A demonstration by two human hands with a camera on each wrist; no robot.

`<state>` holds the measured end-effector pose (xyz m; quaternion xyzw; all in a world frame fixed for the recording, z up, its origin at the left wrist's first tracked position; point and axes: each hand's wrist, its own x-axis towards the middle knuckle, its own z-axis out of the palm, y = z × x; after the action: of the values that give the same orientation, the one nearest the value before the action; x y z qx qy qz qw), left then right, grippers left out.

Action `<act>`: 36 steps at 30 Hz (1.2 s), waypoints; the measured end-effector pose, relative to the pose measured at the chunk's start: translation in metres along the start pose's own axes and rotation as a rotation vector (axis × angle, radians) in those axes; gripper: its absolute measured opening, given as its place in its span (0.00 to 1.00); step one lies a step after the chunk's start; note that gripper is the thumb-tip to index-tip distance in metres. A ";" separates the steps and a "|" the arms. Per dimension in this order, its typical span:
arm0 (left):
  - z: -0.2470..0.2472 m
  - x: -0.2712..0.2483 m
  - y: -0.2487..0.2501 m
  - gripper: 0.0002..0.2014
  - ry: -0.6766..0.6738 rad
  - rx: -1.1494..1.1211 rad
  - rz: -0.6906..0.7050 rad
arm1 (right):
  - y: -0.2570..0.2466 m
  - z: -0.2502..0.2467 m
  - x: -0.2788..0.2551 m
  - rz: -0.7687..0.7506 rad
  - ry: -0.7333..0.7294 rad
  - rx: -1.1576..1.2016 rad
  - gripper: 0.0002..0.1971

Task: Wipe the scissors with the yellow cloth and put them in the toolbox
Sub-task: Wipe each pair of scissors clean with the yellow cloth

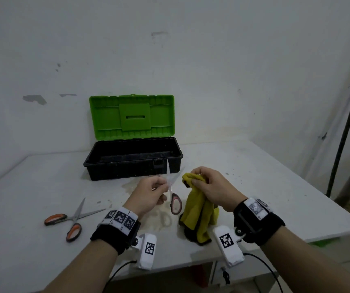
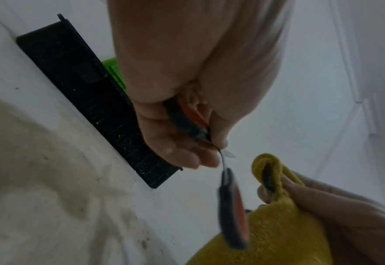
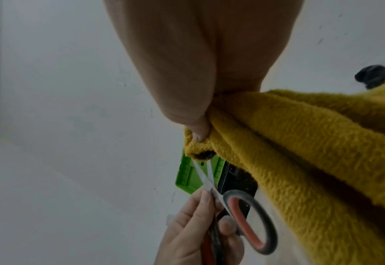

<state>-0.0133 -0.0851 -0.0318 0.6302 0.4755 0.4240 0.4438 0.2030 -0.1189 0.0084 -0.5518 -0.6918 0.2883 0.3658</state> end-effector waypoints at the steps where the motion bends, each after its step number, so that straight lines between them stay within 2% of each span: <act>1: 0.000 0.000 0.000 0.03 -0.009 -0.022 -0.013 | 0.000 0.000 -0.001 -0.015 -0.014 0.011 0.07; 3: 0.000 0.000 -0.001 0.03 -0.018 -0.046 -0.028 | 0.001 0.001 -0.001 -0.021 -0.011 -0.023 0.10; 6: 0.002 0.001 -0.002 0.02 -0.023 -0.128 -0.075 | 0.004 0.006 -0.001 -0.034 0.029 -0.110 0.07; 12: 0.011 -0.004 0.002 0.06 -0.116 -0.197 -0.113 | -0.007 0.018 0.002 -0.256 0.120 -0.242 0.04; 17: 0.018 -0.009 0.005 0.09 -0.123 -0.178 -0.111 | -0.002 0.024 0.006 -0.319 0.200 -0.308 0.04; 22: 0.017 -0.009 0.005 0.09 -0.105 -0.143 -0.101 | 0.009 0.028 -0.002 -0.400 0.162 -0.433 0.11; 24: 0.018 -0.009 0.004 0.09 -0.102 -0.126 -0.101 | 0.012 0.028 -0.003 -0.426 0.142 -0.445 0.11; 29: 0.020 -0.008 0.004 0.09 -0.106 -0.117 -0.105 | 0.012 0.026 -0.005 -0.429 0.120 -0.416 0.05; 33: 0.021 -0.010 0.004 0.06 -0.120 -0.075 -0.089 | 0.013 0.026 -0.008 -0.440 0.103 -0.504 0.08; 36: 0.019 -0.010 0.003 0.05 -0.110 -0.074 -0.086 | 0.011 0.016 -0.002 -0.325 0.186 -0.492 0.08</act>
<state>0.0042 -0.0982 -0.0343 0.6148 0.4608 0.3865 0.5102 0.1960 -0.1185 -0.0095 -0.5299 -0.7836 -0.0017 0.3243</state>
